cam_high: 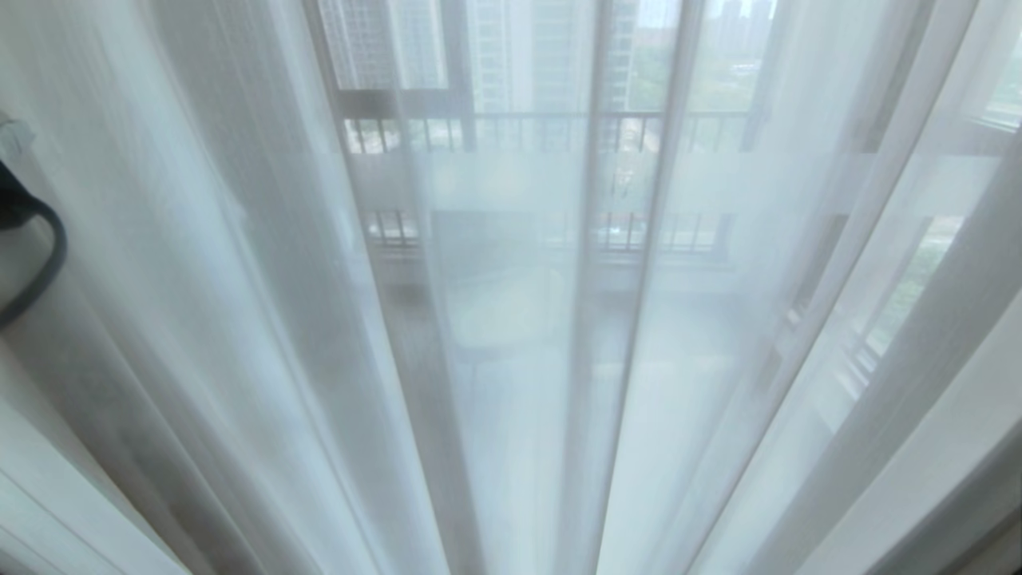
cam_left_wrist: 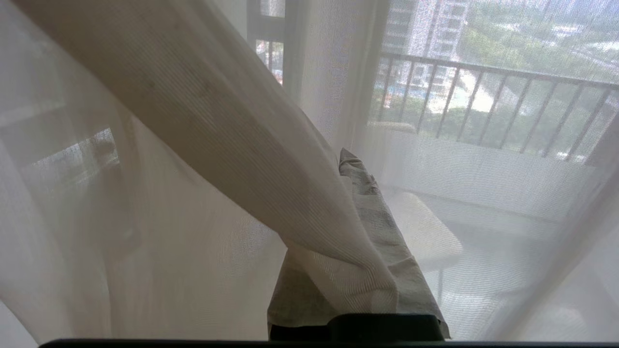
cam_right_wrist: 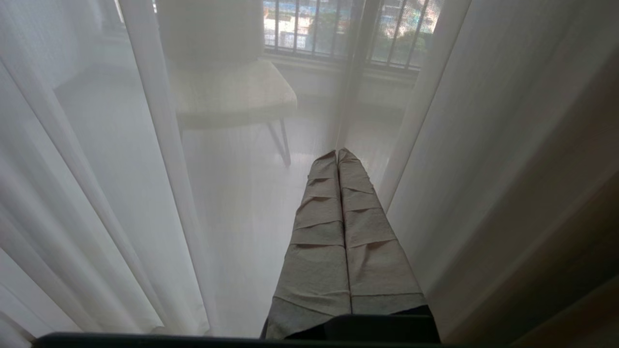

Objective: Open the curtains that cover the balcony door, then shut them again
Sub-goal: Close the inner curtains on both sides

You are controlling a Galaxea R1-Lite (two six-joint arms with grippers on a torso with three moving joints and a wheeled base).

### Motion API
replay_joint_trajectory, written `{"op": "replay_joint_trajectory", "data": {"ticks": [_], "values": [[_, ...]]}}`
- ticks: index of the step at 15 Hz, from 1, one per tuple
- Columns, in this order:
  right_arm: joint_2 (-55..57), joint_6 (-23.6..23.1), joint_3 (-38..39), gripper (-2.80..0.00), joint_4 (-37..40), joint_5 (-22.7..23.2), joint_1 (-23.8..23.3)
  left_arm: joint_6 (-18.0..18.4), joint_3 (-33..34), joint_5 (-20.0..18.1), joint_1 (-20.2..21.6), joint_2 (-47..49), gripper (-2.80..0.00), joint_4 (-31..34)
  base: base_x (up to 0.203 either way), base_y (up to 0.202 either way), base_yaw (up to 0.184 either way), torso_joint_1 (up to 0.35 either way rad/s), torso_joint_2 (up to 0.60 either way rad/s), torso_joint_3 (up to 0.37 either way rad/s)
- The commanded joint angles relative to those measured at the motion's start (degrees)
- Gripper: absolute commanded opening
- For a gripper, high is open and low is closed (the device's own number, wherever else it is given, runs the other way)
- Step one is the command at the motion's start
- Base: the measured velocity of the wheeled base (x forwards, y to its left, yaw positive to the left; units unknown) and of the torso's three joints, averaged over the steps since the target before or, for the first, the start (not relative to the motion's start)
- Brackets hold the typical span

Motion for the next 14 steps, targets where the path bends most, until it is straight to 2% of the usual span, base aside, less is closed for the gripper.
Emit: {"op": "replay_joint_trajectory", "data": {"ticks": [1, 4, 5, 9, 14], "values": [[0.0, -0.1, 0.0, -2.8, 0.0, 0.0, 0.0, 0.0, -0.4, 0.0, 0.5, 2.4, -2.8, -0.3, 0.0, 0.0, 0.0, 0.0, 0.0, 0.0], [0.0, -0.1, 0.0, -2.8, 0.0, 0.0, 0.0, -0.1, -1.9, 0.1, 0.5, 4.4, -2.8, -0.3, 0.0, 0.0, 0.0, 0.0, 0.0, 0.0], [0.0, -0.1, 0.0, -2.8, 0.0, 0.0, 0.0, -0.1, -3.1, 0.1, 0.5, 5.4, 0.0, -0.3, 0.0, 0.0, 0.0, 0.0, 0.0, 0.0], [0.0, -0.1, 0.0, -2.8, 0.0, 0.0, 0.0, -1.0, -3.7, 0.0, 0.4, 6.5, 0.0, -0.3, 0.0, 0.0, 0.0, 0.0, 0.0, 0.0], [0.0, -0.1, 0.0, -2.8, 0.0, 0.0, 0.0, -1.0, -3.3, -0.1, 0.0, 3.4, 0.0, 0.2, 0.0, 0.0, 0.0, 0.0, 0.0, 0.0]]}}
